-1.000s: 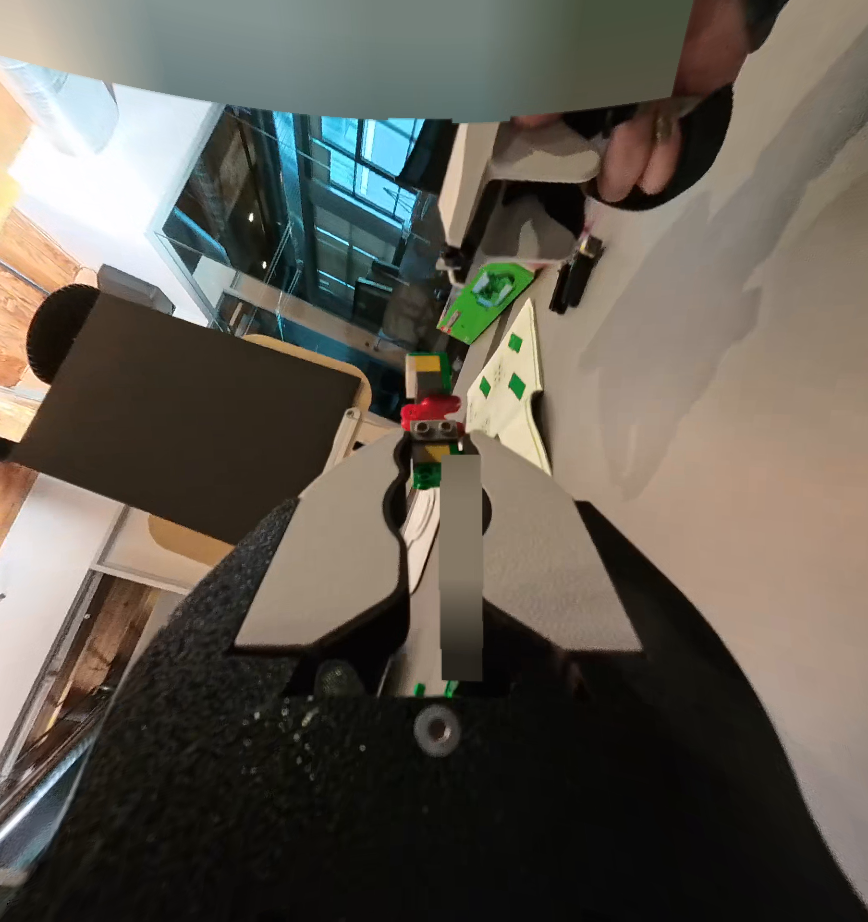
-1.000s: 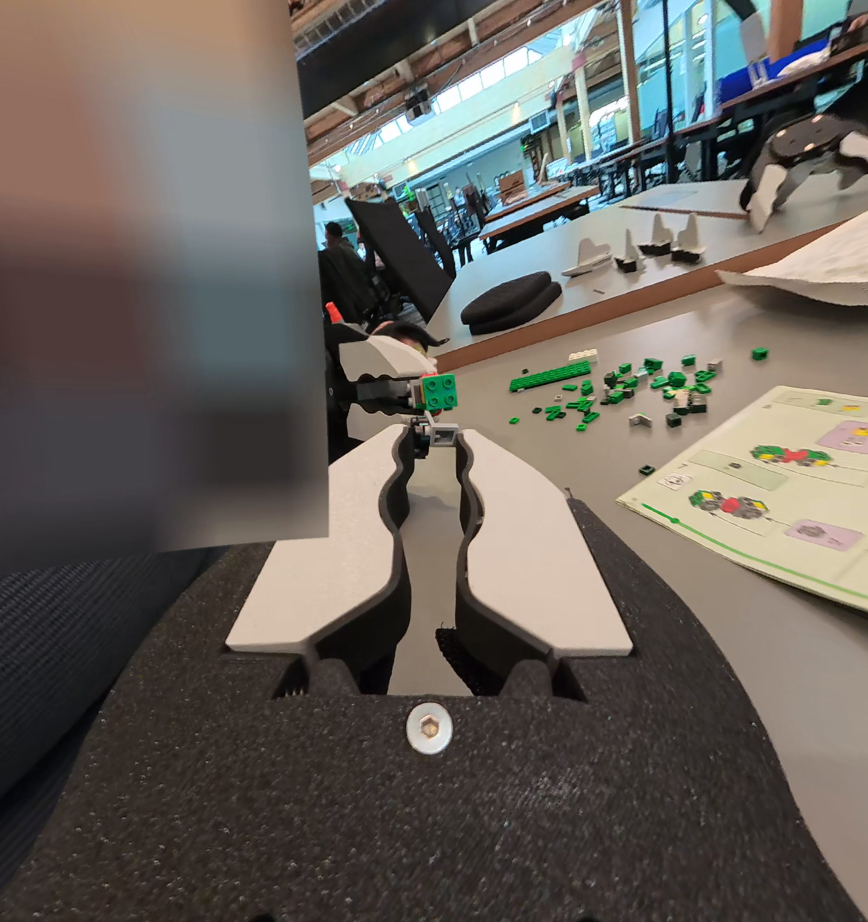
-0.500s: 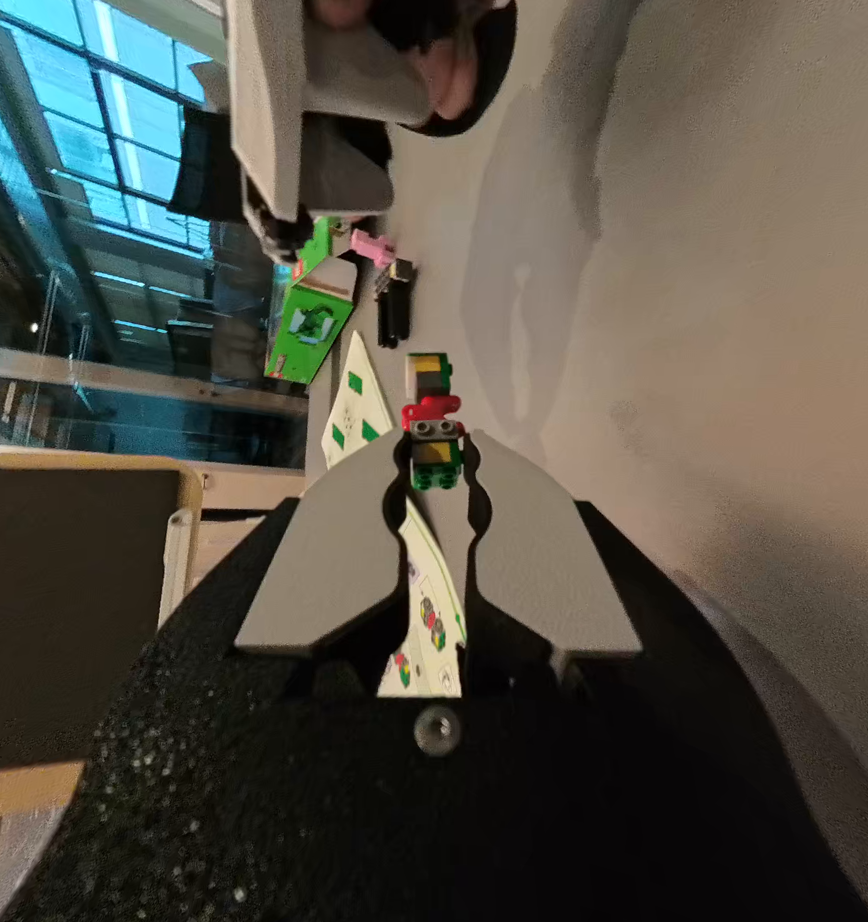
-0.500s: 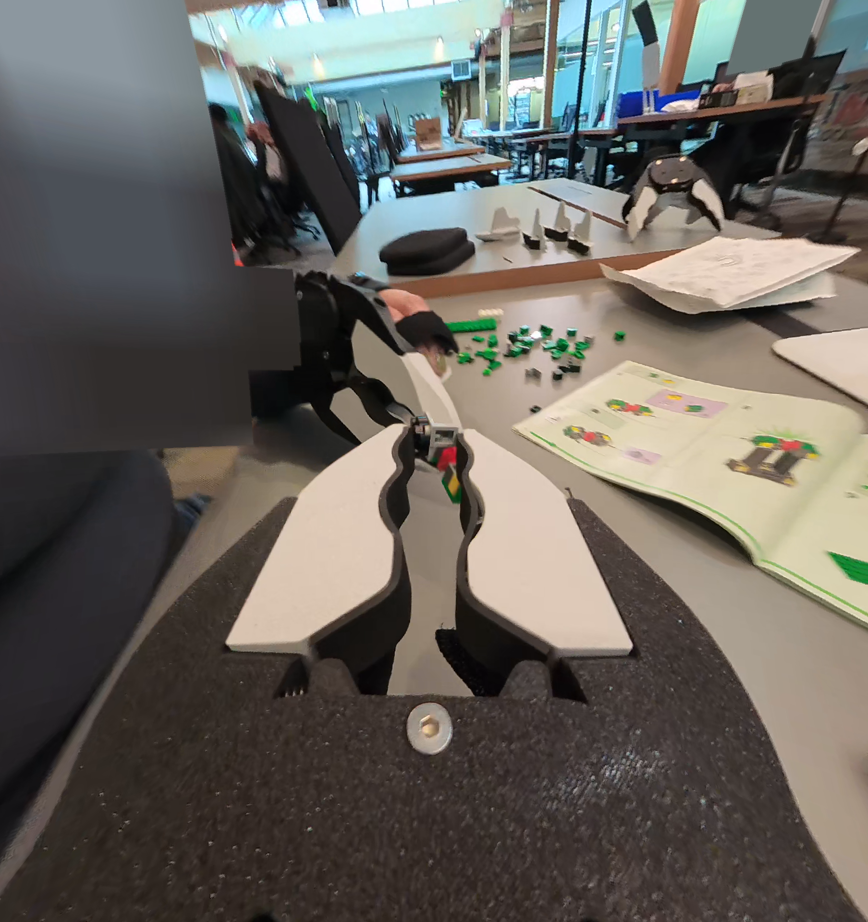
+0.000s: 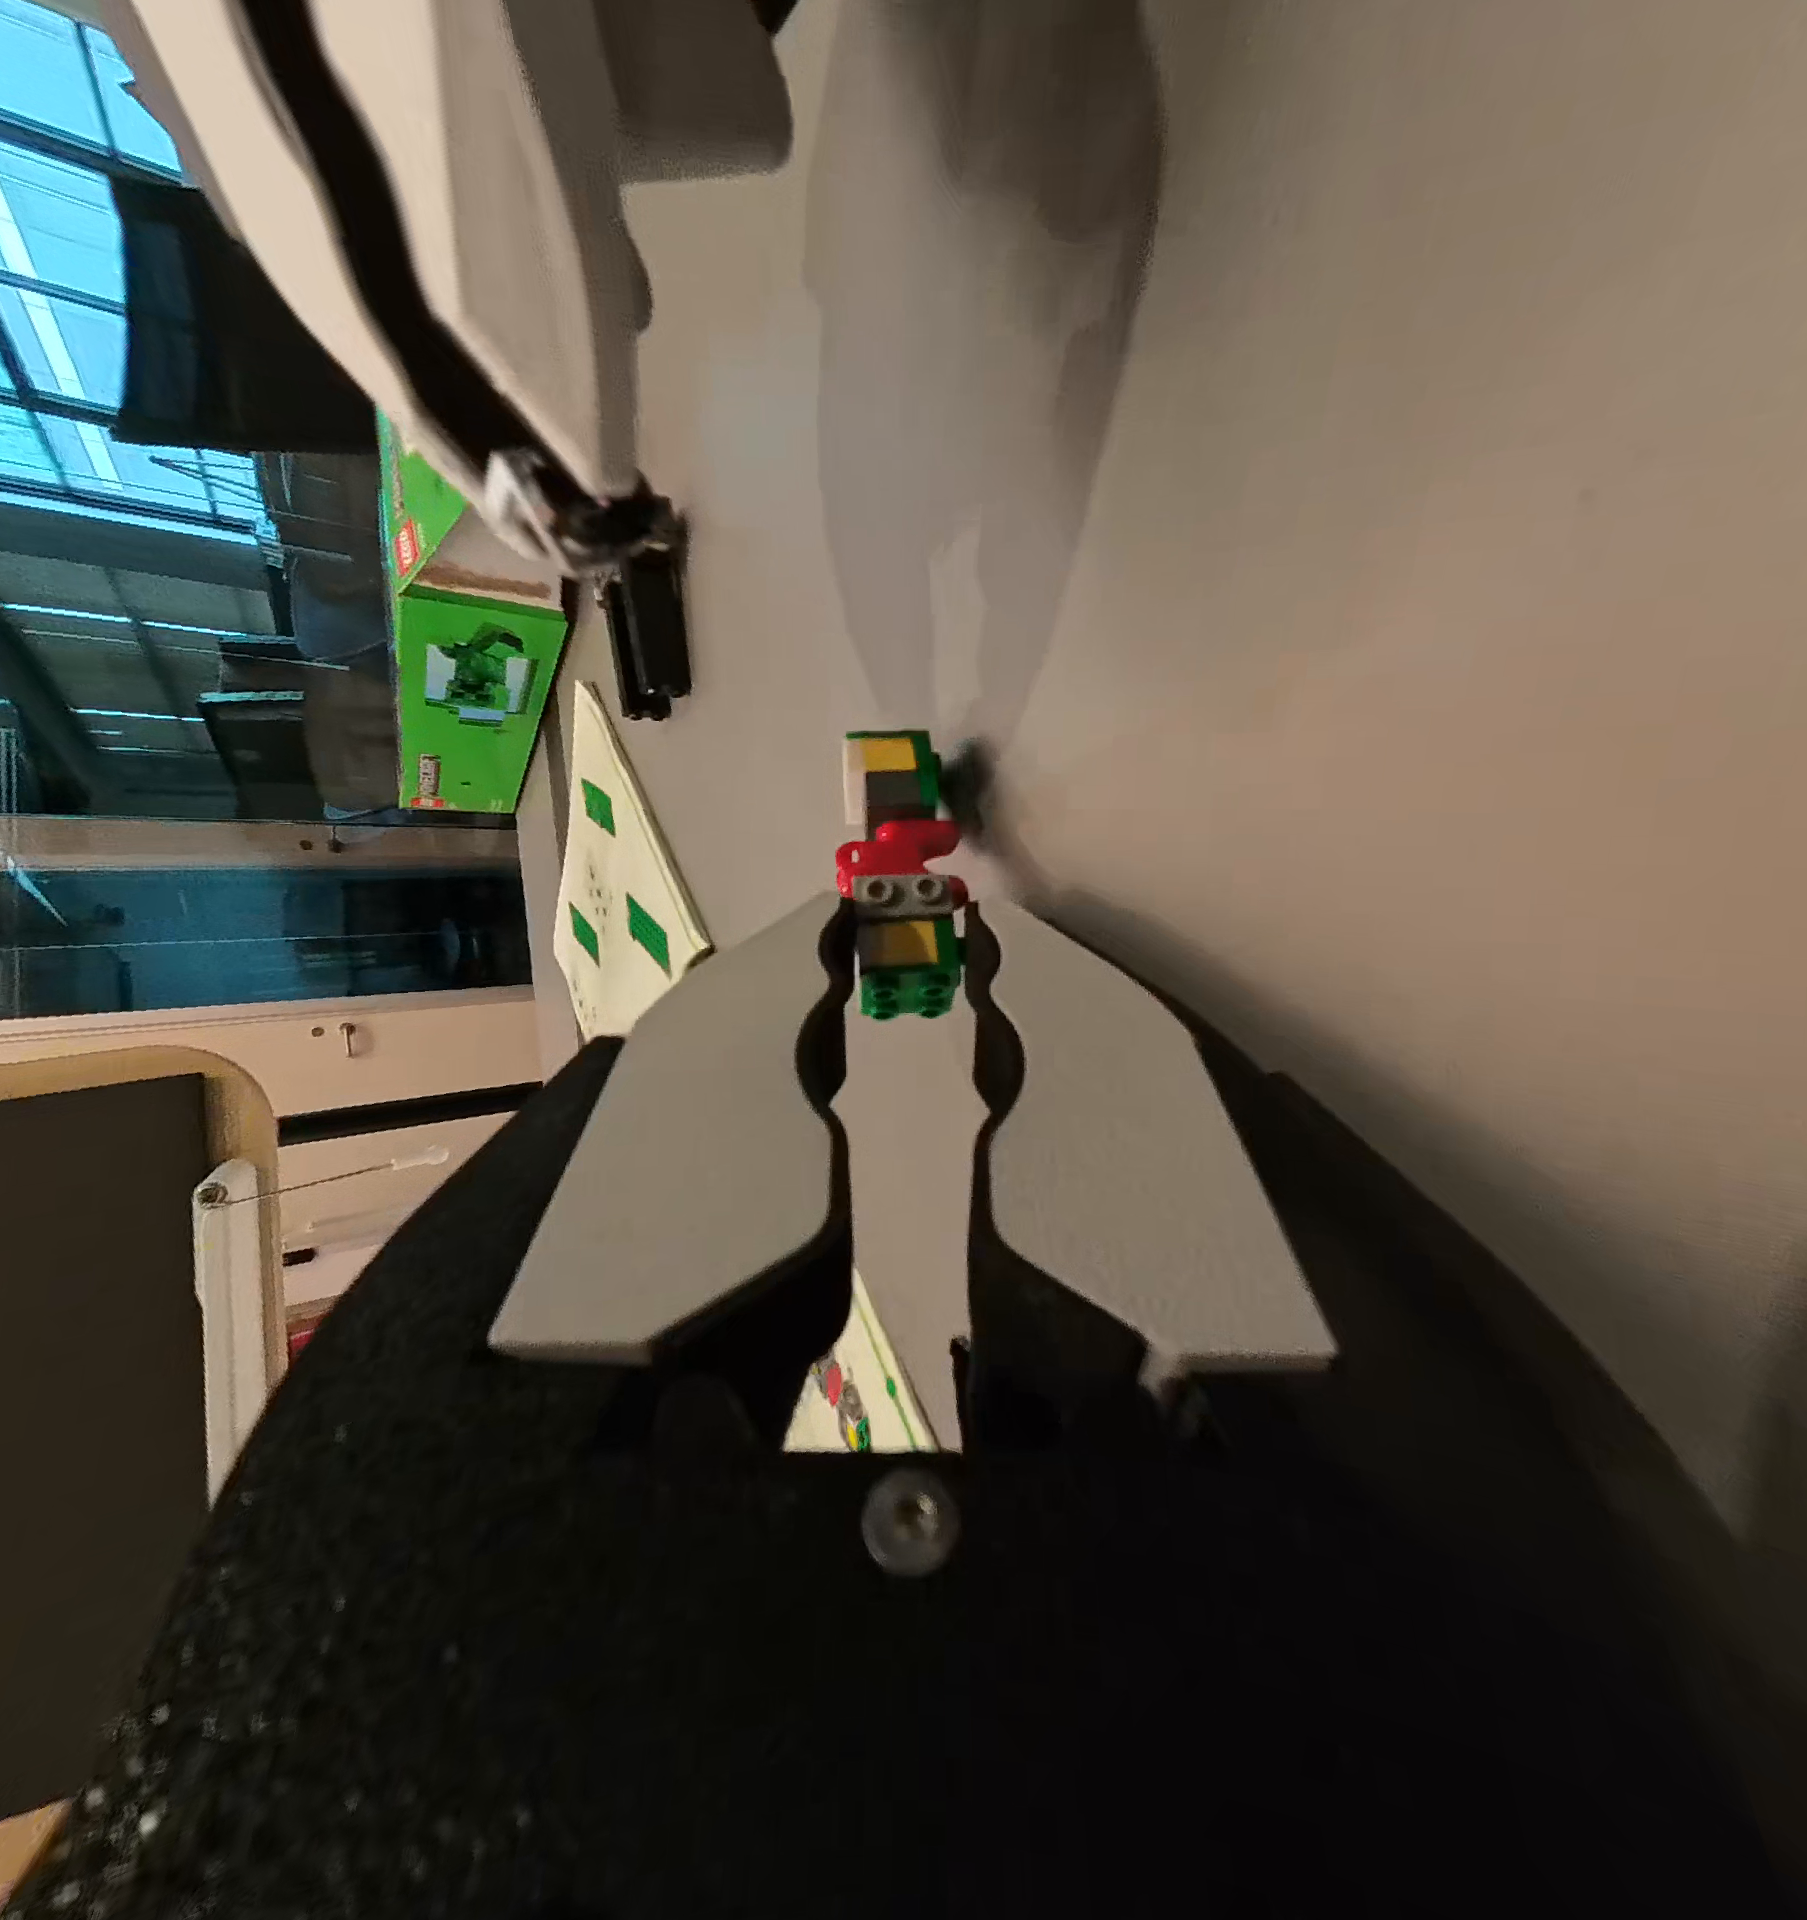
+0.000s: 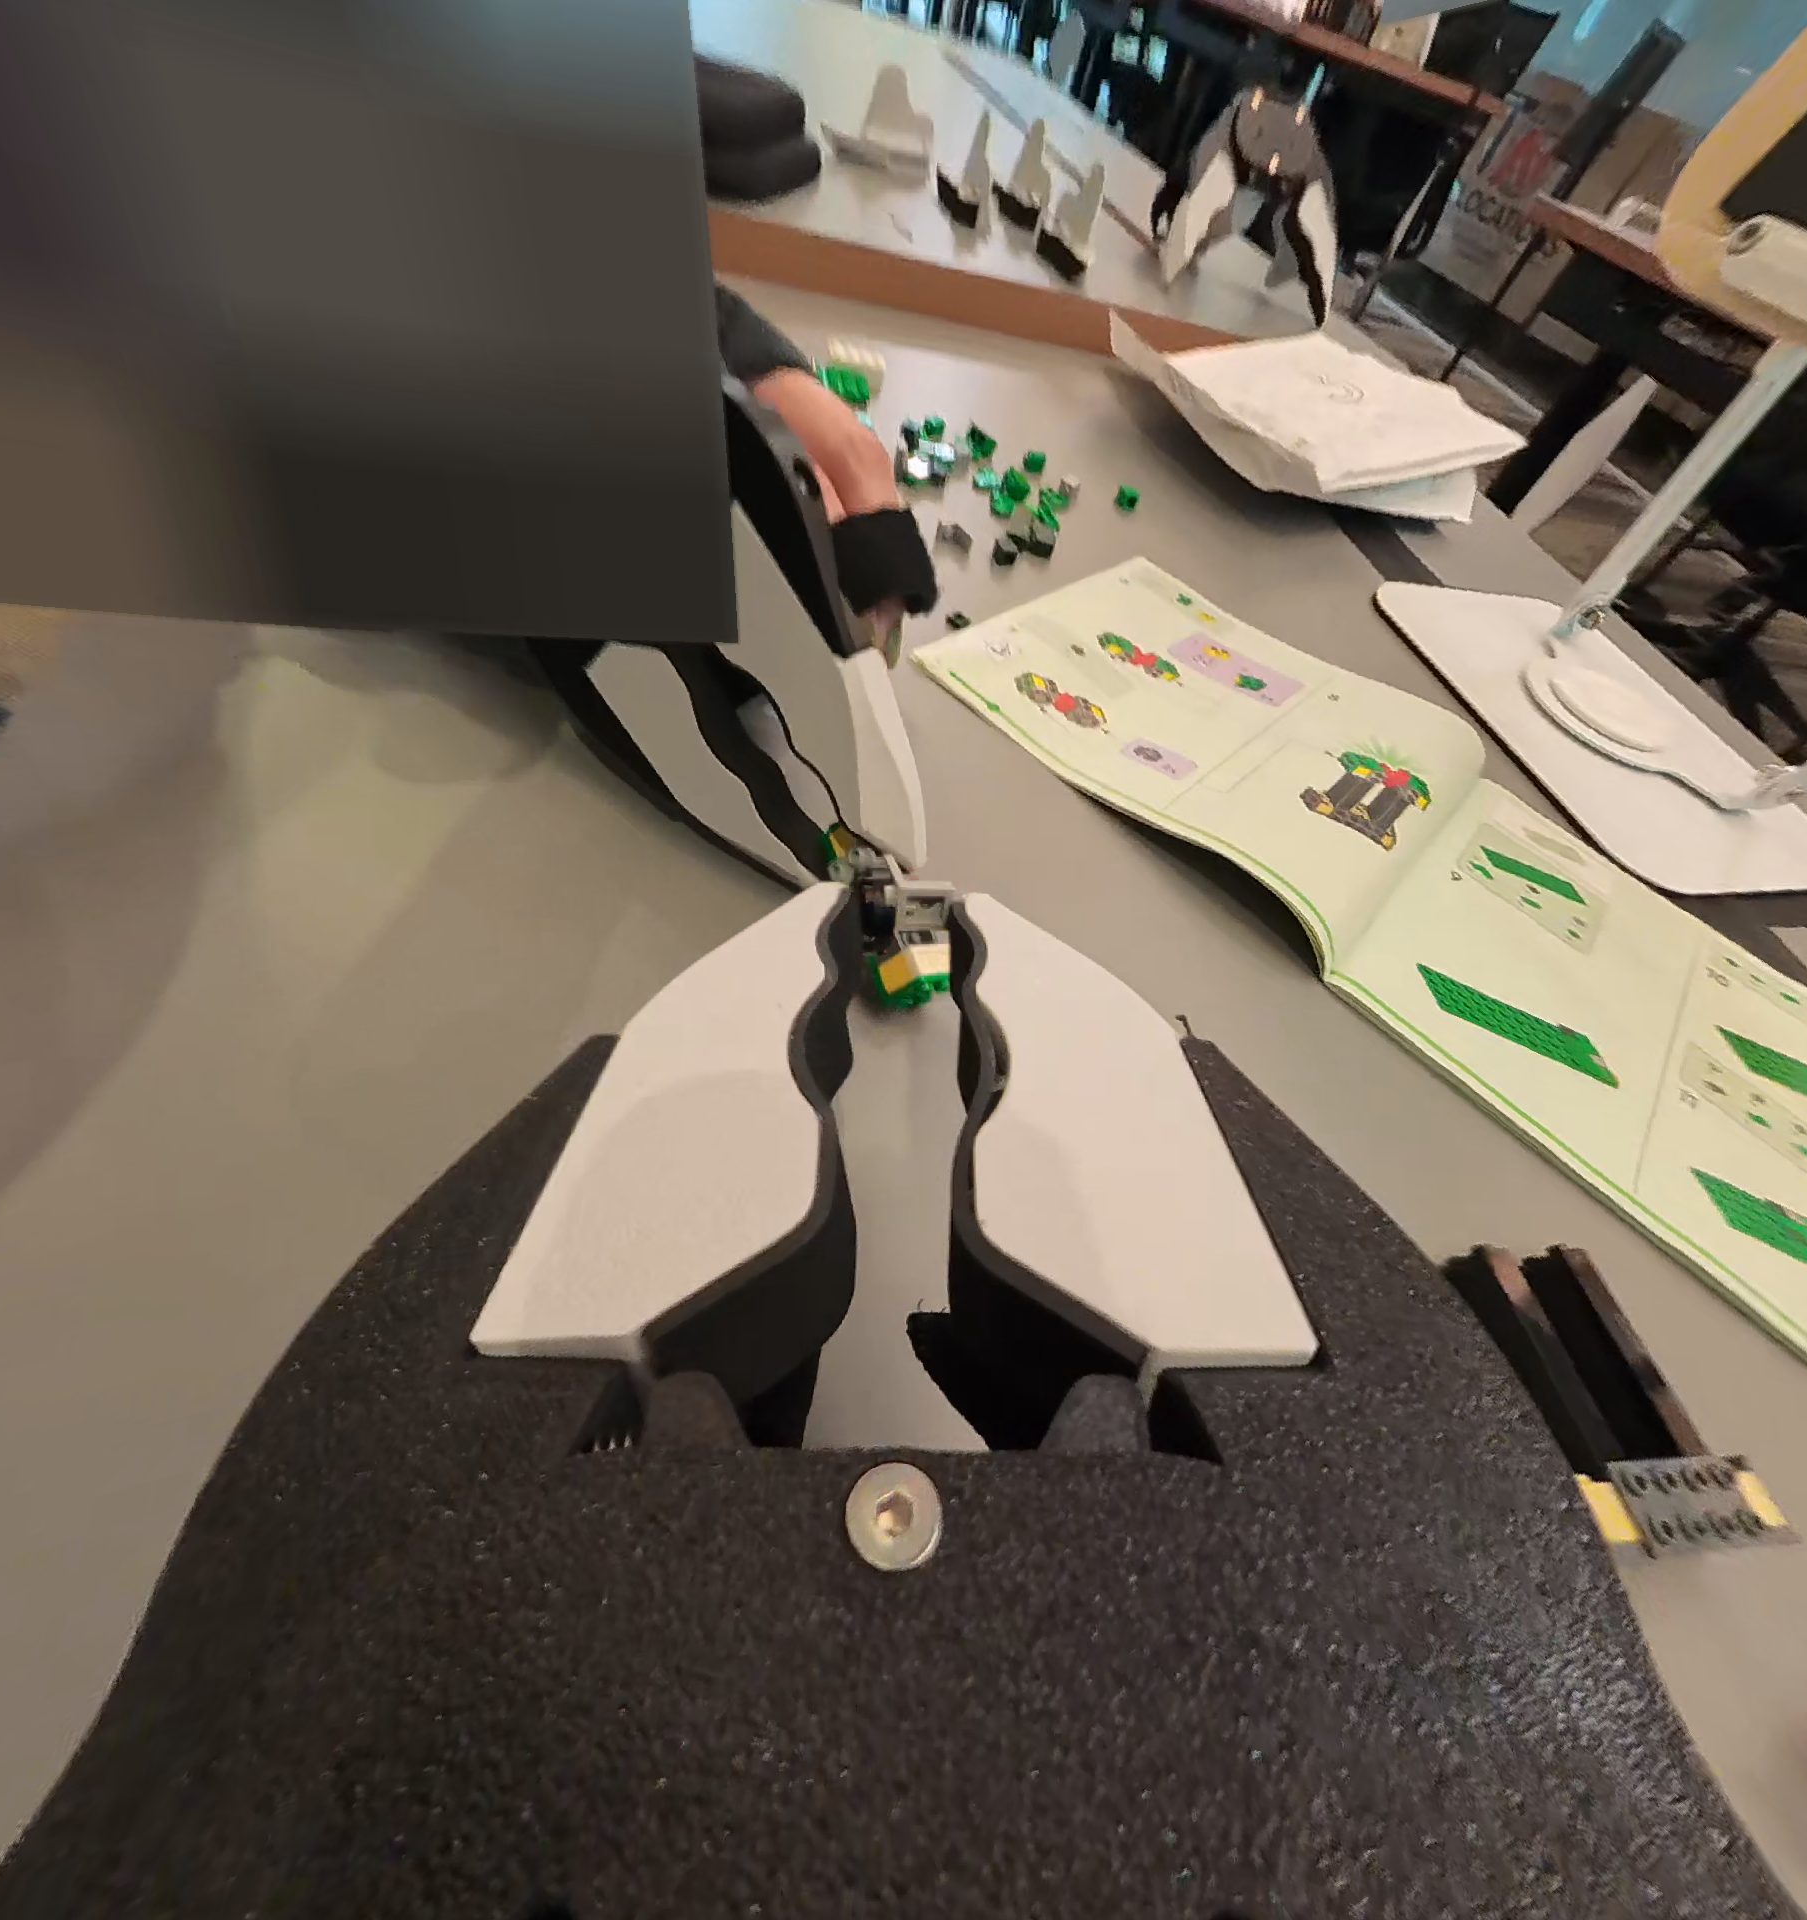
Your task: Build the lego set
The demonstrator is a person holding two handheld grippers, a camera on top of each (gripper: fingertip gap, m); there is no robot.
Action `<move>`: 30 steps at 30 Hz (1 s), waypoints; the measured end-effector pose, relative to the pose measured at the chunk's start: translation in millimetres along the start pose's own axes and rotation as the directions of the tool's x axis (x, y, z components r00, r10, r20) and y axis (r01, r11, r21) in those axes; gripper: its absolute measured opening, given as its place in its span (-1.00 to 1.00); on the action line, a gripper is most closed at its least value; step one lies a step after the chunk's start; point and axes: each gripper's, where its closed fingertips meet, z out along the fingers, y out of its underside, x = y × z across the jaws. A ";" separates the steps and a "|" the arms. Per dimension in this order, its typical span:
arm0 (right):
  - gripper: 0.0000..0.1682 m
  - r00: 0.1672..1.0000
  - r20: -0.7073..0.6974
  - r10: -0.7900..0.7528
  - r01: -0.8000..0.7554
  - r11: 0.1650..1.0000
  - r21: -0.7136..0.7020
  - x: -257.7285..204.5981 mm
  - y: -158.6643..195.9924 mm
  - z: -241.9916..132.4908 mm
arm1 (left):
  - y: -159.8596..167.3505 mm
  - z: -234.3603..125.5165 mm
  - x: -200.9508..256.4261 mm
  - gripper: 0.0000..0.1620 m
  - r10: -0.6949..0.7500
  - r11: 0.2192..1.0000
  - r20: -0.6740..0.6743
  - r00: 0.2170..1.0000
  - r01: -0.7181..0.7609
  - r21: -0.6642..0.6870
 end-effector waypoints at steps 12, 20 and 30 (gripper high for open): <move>-0.82 0.982 -0.040 -0.185 0.178 0.974 -0.141 0.0 3.9 0.3 | 4.4 1.8 -4.4 -0.75 0.211 0.977 0.107 0.972 -0.205 -0.062; -0.82 0.984 -0.033 -0.175 0.169 0.976 -0.136 -0.2 6.2 0.8 | 11.6 -7.7 -0.5 -0.57 0.025 0.999 -0.028 0.999 -0.026 -0.037; -0.82 0.985 -0.008 -0.170 0.168 0.978 -0.123 -3.2 7.5 2.3 | 27.9 -24.0 4.1 -0.57 -0.442 0.897 -0.201 0.874 0.429 -0.106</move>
